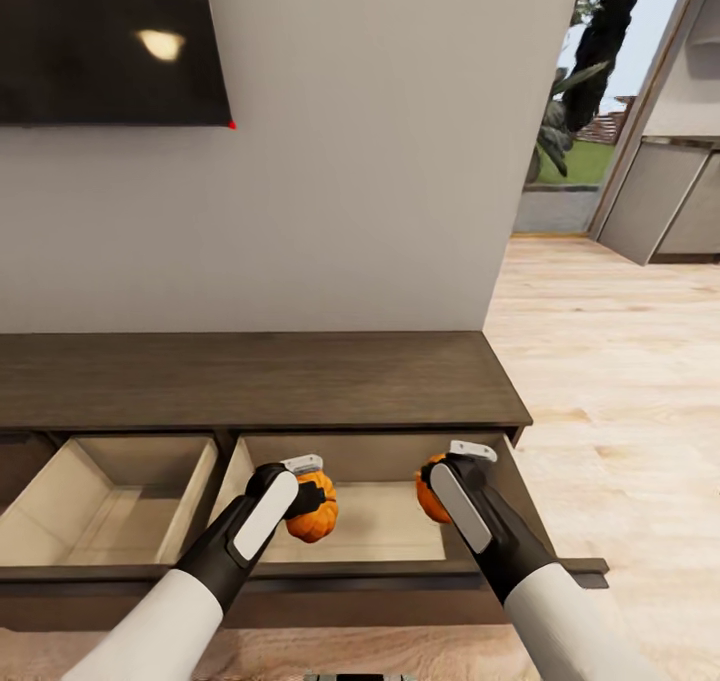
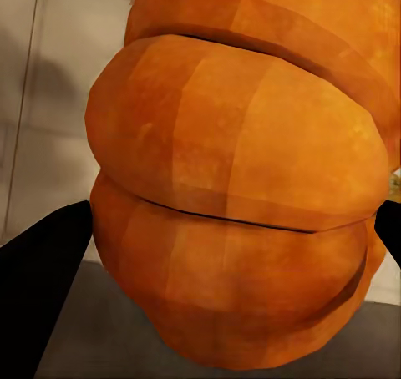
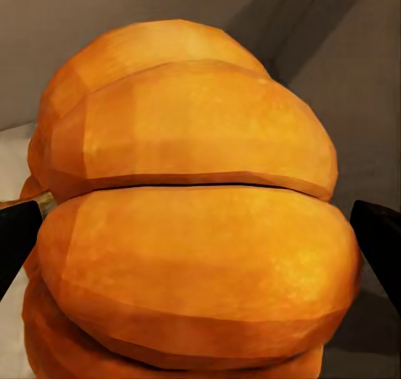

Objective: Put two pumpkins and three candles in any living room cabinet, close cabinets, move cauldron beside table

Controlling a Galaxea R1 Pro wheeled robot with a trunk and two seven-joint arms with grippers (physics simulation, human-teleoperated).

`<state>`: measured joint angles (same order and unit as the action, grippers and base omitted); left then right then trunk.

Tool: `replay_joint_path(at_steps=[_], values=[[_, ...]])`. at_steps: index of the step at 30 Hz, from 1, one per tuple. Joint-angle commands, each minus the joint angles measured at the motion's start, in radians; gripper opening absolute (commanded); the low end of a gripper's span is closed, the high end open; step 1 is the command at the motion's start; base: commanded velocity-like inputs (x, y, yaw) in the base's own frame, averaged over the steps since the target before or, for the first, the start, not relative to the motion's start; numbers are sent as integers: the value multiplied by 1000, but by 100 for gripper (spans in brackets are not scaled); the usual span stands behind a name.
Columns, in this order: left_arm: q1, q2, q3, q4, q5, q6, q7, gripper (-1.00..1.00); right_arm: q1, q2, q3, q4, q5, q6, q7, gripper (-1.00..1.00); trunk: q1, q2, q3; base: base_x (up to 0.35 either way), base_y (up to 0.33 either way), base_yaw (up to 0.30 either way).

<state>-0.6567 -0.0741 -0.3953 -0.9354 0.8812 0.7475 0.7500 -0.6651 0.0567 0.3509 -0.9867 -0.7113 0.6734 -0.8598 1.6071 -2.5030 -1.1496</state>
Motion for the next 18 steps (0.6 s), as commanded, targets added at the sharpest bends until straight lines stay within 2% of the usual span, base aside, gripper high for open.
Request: replay_joint_path(at_steps=[1, 12, 18], values=[[-1, -1, -3, -1, 8, -1, 11, -100, -9, 1, 3, 11, -6, 2, -8, -100, 0, -1, -5, 0, 0, 0], [-17, -1, -2, -8, 8, 1, 18, -100, -25, 6, 6, 42, -2, 7, -7, -100, 5, -3, -47, 0, 0, 0], [-17, -2, -2, -14, 8, 2, 23, -100, -25, 6, 6, 43, -3, 12, -7, -100, 6, -4, -51, 0, 0, 0]])
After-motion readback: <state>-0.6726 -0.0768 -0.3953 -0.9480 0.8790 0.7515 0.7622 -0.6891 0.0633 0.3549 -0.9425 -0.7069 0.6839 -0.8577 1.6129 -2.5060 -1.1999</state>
